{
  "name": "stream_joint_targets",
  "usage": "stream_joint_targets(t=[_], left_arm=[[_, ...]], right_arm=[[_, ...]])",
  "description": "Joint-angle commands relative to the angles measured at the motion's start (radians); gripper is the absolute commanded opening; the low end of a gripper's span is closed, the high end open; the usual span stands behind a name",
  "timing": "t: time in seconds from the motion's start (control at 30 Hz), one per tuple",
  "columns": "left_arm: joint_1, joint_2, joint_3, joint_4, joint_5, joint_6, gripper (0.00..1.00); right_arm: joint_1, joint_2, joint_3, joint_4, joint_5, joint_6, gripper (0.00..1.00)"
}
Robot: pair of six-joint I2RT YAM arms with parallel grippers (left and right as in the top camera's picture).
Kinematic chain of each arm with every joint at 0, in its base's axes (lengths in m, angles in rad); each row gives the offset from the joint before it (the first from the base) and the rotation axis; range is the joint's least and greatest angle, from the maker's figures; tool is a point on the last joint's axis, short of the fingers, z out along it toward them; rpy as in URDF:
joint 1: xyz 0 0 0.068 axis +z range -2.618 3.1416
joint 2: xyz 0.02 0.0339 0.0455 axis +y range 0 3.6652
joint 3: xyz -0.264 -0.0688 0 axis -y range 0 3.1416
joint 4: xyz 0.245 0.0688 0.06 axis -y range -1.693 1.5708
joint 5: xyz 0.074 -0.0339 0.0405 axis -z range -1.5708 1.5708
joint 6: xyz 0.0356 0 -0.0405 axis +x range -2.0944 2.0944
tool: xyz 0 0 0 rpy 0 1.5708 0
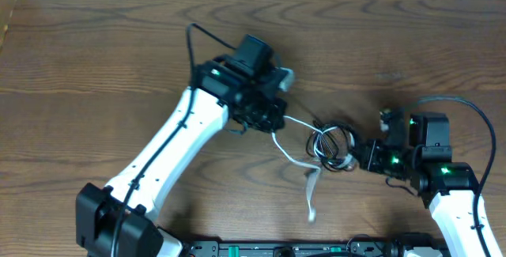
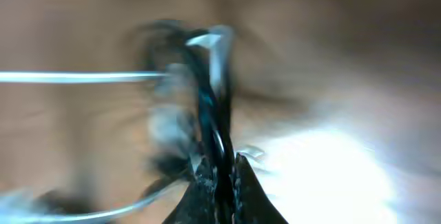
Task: Untangle cables
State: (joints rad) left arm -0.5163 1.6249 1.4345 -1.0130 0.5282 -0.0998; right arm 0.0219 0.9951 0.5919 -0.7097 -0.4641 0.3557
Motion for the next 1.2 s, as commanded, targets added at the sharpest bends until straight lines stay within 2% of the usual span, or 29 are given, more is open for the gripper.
stream_joint_targets(t=[0.0, 0.3, 0.57, 0.63, 0.77, 0.83, 0.97, 1.03, 1.17], left_arm=[[0.077, -0.043, -0.006, -0.021, -0.048, 0.018, 0.07], [0.257, -0.093, -0.006, -0.041, -0.077, 0.023, 0.07], [0.361, -0.163, -0.006, -0.014, -0.065, 0.021, 0.07], [0.355, -0.164, -0.006, -0.015, -0.056, 0.019, 0.07], [0.326, -0.154, -0.006, -0.014, -0.007, 0.018, 0.09], [0.303, -0.149, -0.006, -0.014, -0.005, 0.018, 0.23], [0.24, -0.14, -0.006, -0.014, -0.004, 0.018, 0.38], [0.204, -0.14, -0.006, -0.013, -0.005, 0.018, 0.4], [0.138, -0.14, -0.006, -0.005, -0.005, 0.018, 0.4]], right_arm=[[-0.001, 0.0, 0.0, -0.047, 0.366, 0.019, 0.01], [-0.002, 0.0, 0.0, -0.092, 0.544, 0.142, 0.01], [-0.002, 0.0, 0.0, -0.079, 0.492, 0.169, 0.01], [-0.002, 0.0, 0.0, -0.05, 0.42, 0.13, 0.01], [-0.002, 0.0, 0.0, 0.049, 0.156, 0.021, 0.01], [-0.002, 0.0, 0.0, 0.125, -0.049, -0.056, 0.01], [-0.001, 0.0, 0.0, 0.277, -0.435, -0.145, 0.01], [-0.001, 0.0, 0.0, 0.329, -0.513, -0.144, 0.01], [-0.001, 0.0, 0.0, 0.338, -0.511, -0.144, 0.01]])
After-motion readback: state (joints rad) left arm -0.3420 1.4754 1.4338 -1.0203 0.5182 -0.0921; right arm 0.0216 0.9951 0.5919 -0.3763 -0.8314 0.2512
